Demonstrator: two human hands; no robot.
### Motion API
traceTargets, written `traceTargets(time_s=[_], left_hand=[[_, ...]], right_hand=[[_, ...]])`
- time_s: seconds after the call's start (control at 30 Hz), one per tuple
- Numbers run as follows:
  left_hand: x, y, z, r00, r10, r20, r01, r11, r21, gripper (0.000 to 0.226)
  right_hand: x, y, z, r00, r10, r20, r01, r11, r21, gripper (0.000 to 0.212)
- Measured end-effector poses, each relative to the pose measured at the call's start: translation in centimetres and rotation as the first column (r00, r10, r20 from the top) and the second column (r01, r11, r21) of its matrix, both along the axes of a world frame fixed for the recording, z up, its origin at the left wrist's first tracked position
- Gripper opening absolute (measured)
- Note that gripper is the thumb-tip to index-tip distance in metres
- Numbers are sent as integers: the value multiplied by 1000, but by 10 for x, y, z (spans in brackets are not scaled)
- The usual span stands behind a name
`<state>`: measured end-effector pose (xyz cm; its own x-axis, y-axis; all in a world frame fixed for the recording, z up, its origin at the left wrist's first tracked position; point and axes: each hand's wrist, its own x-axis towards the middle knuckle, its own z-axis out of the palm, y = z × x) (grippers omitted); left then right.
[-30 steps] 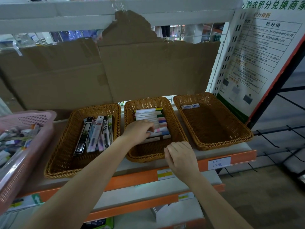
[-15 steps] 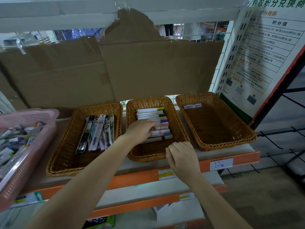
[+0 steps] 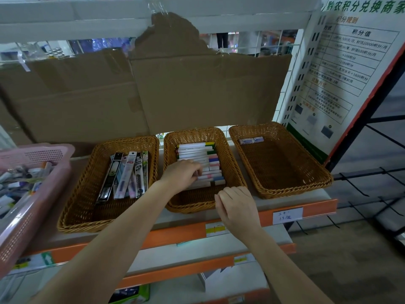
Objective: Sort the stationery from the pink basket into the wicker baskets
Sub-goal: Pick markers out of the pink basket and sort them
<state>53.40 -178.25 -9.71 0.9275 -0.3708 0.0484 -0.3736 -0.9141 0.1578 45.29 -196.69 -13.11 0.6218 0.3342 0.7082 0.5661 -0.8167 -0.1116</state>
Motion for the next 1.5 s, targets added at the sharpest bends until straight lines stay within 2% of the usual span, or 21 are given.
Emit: traceTargets(time_s=[0.17, 0.33, 0.5, 0.57, 0.73, 0.93, 1.13, 1.23, 1.33, 1.5], left_hand=[[-12, 4, 1, 995, 20, 96, -27, 997, 66, 14], [-24, 3, 4, 979, 64, 194, -86, 990, 108, 18], [-41, 7, 14, 947, 114, 302, -162, 977, 139, 24], [-49, 13, 23, 939, 137, 316, -192, 970, 149, 25], [-68, 35, 49, 928, 175, 329, -259, 938, 231, 27], [-103, 83, 66, 934, 187, 304, -282, 909, 307, 27], [-139, 162, 88, 924, 263, 279, -353, 869, 347, 26], [-157, 208, 98, 905, 324, 276, -405, 853, 330, 28], [-171, 254, 102, 888, 383, 254, -449, 841, 301, 28], [-187, 317, 91, 845, 471, 253, -531, 793, 298, 26]], right_hand=[[1, 0, 0, 1000, 2, -10, -2, 1000, -12, 32], [3, -3, 10, 997, 42, -69, -48, 994, -94, 34], [14, -10, 23, 949, 177, -262, -213, 970, -116, 35], [23, -9, 32, 920, 161, -358, -234, 957, -173, 34], [37, 12, 60, 904, 66, -423, -195, 944, -268, 33], [26, 67, 88, 843, -16, -538, -201, 919, -341, 29], [-4, 150, 114, 874, -44, -484, -156, 917, -366, 31], [-16, 194, 124, 856, -7, -517, -192, 924, -330, 30], [-25, 237, 129, 873, 37, -486, -216, 923, -317, 31], [-30, 310, 131, 865, 116, -488, -284, 916, -285, 32]])
